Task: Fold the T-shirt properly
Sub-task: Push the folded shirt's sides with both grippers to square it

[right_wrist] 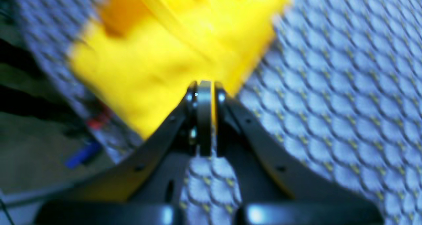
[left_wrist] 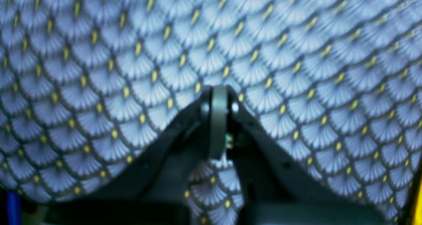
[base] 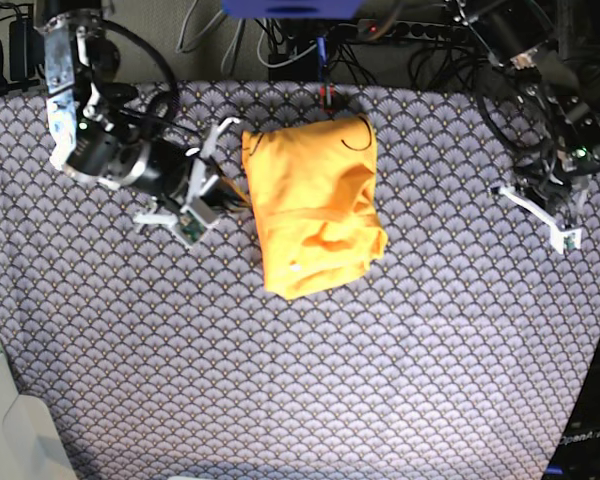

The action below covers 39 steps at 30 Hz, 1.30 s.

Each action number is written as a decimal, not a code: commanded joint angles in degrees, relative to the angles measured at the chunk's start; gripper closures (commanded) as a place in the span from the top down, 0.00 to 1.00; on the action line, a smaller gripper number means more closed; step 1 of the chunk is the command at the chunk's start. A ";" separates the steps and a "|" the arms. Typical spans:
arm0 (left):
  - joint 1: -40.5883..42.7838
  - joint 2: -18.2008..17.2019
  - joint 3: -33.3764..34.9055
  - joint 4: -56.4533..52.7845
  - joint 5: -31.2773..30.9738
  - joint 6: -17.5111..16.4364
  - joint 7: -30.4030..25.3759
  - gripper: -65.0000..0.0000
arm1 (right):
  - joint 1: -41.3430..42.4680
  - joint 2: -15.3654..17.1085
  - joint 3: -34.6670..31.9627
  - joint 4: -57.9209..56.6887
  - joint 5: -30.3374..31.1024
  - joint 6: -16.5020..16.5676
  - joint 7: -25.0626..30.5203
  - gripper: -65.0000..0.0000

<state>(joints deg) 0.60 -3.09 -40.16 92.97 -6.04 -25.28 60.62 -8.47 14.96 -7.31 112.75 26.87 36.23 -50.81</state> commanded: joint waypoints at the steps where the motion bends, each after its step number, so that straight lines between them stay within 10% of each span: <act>1: -1.08 1.29 0.47 1.32 -1.39 -0.26 -1.32 0.00 | 0.60 -0.24 0.32 0.53 0.42 0.83 1.09 0.00; 13: -6.18 11.58 12.25 -3.43 -0.24 0.44 -4.22 0.00 | 1.30 -1.82 -7.68 0.26 0.42 3.77 1.00 0.00; 22: -9.00 12.09 12.69 -18.02 4.50 0.44 -14.07 0.00 | 1.13 0.82 -7.59 0.26 0.34 3.77 1.00 0.00; 39: -13.57 12.09 18.58 -20.05 4.42 0.44 -14.95 0.00 | 1.48 1.43 -4.95 0.35 0.42 3.77 1.00 0.00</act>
<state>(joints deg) -11.33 8.93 -21.67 72.12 -0.67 -24.62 46.65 -7.55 16.14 -12.40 112.09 26.30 39.44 -51.24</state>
